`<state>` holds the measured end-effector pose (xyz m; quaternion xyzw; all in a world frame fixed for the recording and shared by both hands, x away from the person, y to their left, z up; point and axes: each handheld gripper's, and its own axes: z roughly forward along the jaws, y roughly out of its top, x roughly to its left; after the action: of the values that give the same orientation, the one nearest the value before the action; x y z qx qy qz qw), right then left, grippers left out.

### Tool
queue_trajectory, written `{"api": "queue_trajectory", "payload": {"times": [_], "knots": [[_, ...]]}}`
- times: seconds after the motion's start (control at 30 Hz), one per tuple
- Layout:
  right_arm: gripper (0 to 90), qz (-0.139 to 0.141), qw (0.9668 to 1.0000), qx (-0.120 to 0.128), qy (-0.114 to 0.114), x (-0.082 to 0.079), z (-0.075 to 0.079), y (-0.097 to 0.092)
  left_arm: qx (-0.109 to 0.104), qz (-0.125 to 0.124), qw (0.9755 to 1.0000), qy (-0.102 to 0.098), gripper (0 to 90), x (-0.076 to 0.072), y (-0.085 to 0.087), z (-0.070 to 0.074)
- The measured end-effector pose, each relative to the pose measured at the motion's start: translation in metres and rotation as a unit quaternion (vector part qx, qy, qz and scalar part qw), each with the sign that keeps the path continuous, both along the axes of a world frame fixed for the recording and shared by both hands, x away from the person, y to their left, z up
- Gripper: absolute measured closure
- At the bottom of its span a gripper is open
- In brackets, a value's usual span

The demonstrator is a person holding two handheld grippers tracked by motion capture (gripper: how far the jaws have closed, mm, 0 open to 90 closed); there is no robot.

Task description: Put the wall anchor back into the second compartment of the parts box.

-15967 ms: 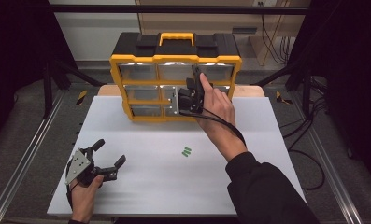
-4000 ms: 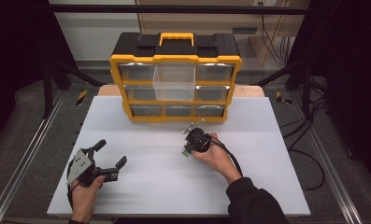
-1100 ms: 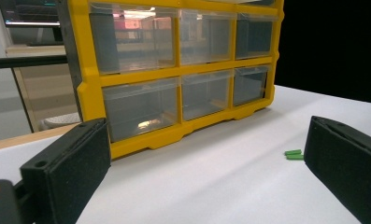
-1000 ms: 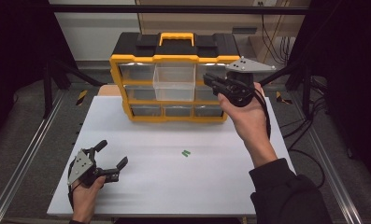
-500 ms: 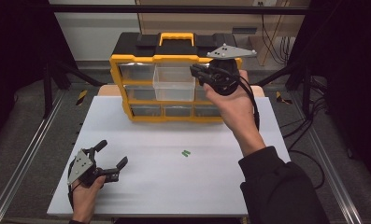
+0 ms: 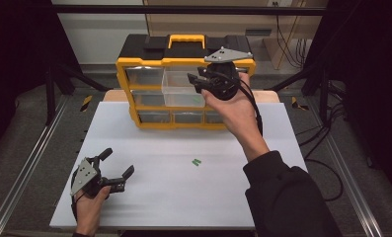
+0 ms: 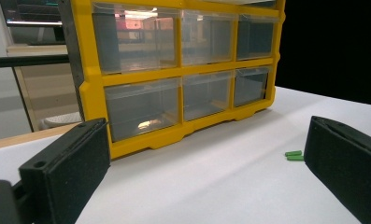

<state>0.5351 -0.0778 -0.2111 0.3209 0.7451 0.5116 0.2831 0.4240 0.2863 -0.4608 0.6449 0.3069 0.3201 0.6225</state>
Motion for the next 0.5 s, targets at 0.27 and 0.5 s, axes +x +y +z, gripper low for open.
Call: {"api": "queue_trajectory", "payload": {"times": [0.27,0.5], "knots": [[23.9,-0.019,0.9996,-0.010,-0.020,-0.021,-0.001,-0.005,0.000,-0.001,1.0000,-0.001,0.2,0.000,-0.001,0.000],[8.9,-0.031,0.9993,-0.018,0.002,-0.025,-0.012,-0.009,-0.001,0.000,1.0000,-0.001,0.2,0.000,0.000,0.000]]}}
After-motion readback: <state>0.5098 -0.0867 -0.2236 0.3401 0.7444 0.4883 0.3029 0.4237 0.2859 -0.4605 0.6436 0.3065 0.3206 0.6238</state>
